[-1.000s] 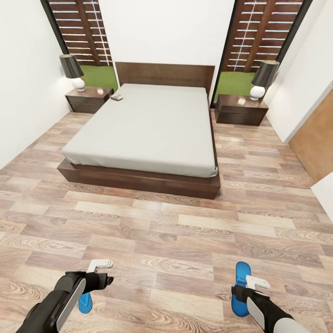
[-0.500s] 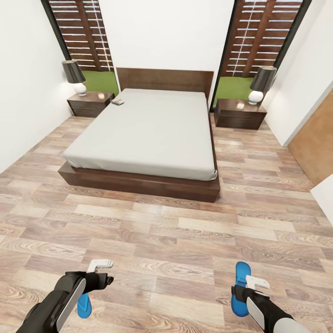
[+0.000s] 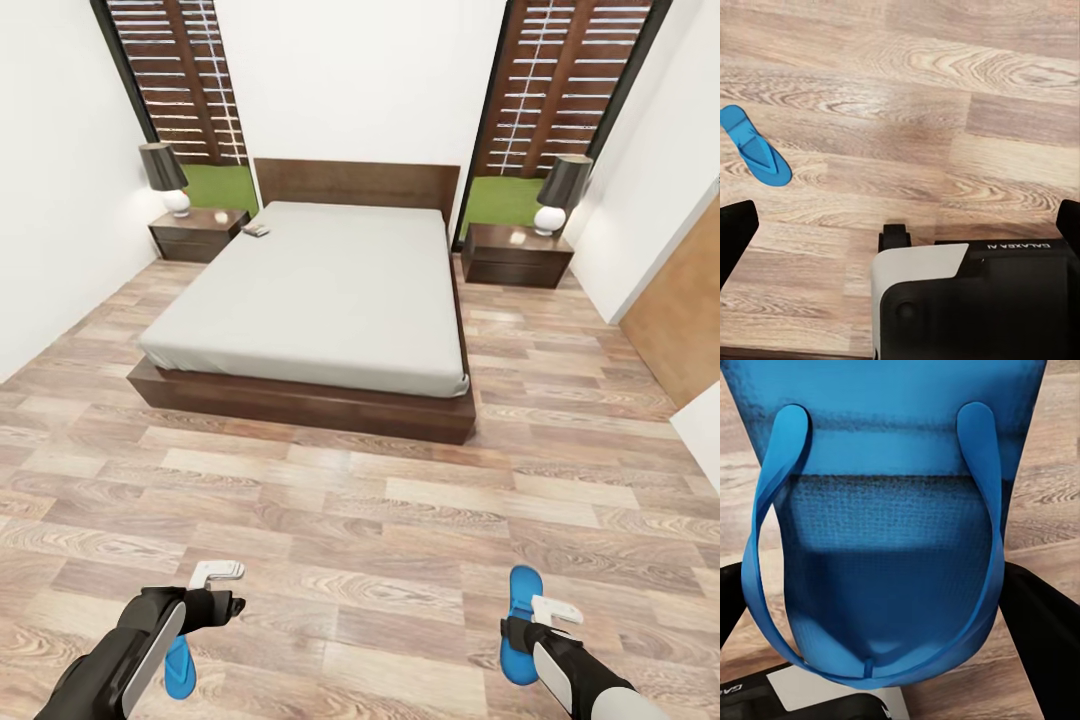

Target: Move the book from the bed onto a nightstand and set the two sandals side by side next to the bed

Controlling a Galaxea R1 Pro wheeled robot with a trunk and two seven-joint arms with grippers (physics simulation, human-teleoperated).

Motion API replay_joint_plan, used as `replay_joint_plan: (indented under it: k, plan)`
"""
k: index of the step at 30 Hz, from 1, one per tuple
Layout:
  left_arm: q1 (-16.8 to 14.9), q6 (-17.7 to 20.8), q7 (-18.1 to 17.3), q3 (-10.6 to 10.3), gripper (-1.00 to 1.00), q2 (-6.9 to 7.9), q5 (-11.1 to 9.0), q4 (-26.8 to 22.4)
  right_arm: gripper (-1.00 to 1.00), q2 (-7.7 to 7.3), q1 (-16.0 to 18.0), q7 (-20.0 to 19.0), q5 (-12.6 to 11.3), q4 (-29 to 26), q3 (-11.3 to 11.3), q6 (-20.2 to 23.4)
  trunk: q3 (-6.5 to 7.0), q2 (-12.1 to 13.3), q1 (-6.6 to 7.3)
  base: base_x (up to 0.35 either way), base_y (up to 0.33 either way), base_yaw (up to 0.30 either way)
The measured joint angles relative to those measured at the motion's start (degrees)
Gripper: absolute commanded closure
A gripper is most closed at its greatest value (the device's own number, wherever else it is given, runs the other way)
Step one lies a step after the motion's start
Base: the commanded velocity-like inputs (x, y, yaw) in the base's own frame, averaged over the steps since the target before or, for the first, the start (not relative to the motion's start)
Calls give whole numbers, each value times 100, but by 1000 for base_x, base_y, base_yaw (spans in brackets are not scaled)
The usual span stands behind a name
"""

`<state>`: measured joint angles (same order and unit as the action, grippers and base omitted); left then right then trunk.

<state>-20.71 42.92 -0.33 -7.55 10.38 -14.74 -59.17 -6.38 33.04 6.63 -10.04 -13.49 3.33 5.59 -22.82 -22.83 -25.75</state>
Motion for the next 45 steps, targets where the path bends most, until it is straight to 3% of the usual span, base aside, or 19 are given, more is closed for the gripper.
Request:
replay_joint_plan:
  k: [45]
  plan:
    - [0, 0, 16, 0, -100, -6, 2, 7, 100, 4, 0, -3, 0, 0, -2, 0, 425, 1, 0, 0, 0, 0]
